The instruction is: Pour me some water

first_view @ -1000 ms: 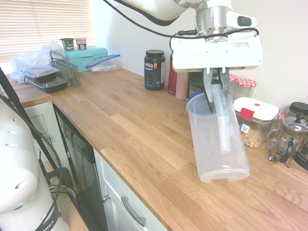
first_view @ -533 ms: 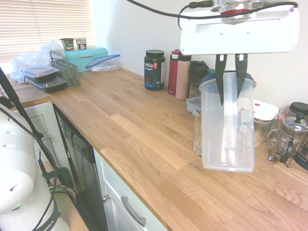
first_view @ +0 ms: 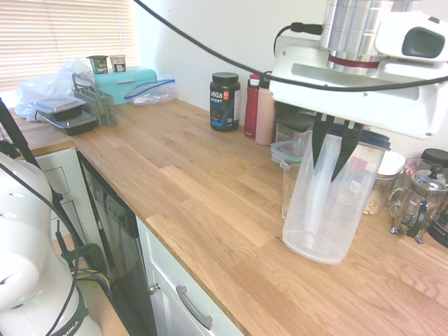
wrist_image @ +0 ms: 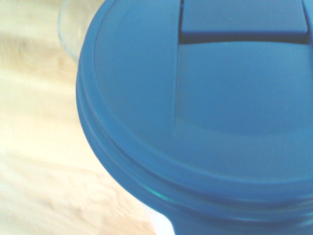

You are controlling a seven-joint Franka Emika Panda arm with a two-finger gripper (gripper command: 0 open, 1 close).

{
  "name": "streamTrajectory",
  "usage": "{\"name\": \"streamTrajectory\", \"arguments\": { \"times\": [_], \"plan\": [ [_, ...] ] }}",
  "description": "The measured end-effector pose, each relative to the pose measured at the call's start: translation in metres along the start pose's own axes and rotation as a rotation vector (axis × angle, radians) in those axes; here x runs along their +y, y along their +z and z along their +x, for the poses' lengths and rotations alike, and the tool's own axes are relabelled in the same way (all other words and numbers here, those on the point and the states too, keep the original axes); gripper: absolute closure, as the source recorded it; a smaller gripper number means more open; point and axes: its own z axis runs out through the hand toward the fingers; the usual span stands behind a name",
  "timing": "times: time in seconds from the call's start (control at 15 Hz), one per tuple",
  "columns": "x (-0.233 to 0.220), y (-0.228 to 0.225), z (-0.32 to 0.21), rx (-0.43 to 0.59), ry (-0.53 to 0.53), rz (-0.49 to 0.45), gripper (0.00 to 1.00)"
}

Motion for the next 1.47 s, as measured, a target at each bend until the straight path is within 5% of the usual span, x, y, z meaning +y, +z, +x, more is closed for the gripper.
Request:
{"name": "streamTrajectory", "arguments": {
  "times": [0.6,1.07,1.47],
  "plan": [
    [-0.054,0.005,-0.135,0.222,0.319,0.063,1.00],
    [-0.154,-0.006,-0.273,0.283,0.158,0.113,1.00],
    [-0.255,0.028,-0.316,0.294,0.039,0.136,1.00]
  ]
}}
